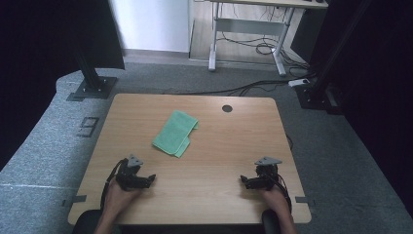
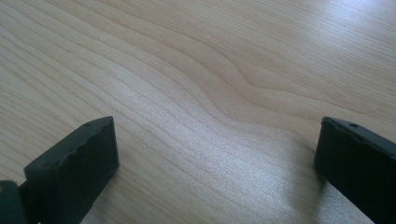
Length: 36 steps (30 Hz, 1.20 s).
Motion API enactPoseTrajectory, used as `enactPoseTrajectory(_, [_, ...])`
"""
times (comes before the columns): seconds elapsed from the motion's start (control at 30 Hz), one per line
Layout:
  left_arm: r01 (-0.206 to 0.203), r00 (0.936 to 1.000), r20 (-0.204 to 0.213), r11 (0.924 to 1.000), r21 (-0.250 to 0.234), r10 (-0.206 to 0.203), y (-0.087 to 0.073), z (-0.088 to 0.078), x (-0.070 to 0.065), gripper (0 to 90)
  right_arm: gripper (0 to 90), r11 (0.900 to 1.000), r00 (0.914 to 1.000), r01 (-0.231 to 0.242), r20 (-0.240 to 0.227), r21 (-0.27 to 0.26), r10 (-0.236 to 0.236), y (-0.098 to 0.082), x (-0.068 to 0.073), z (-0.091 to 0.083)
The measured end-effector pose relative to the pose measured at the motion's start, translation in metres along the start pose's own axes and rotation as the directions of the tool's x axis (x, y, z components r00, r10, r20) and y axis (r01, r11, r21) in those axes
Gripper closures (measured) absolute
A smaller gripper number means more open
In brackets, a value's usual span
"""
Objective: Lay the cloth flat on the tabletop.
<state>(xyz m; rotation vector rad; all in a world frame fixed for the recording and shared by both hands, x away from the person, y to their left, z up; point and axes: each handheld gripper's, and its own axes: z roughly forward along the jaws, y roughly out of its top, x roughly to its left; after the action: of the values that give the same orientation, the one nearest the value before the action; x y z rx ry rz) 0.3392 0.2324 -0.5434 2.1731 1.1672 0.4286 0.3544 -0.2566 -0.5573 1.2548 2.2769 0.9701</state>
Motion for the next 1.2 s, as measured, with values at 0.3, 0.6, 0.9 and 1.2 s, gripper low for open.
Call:
enactPoseTrajectory(0.3, [-0.009,0.9994,0.033,0.9995,-0.031,0.010,0.010,-0.003,-0.001,28.6,0.0,1.000,1.0000,0.000,0.000,0.000,0.000,0.000,0.000,0.000])
enactPoseTrajectory(0.6, [-0.015,0.9905,0.136,0.9975,-0.070,0.024,0.034,0.001,-0.006,49.4,0.0,1.000,1.0000,0.000,0.000,0.000,0.000,0.000,0.000,0.000])
enactPoseTrajectory(0.9, [-0.048,0.9862,0.154,0.9952,-0.085,0.061,0.069,0.016,-0.018,61.1,0.0,1.000,1.0000,0.000,0.000,0.000,0.000,0.000,0.000,0.000])
enactPoseTrajectory(1.2, [-0.069,0.9875,0.137,0.9952,-0.069,0.078,0.096,0.035,-0.018,66.5,0.0,1.000,1.0000,0.000,0.000,0.000,0.000,0.000,0.000,0.000])
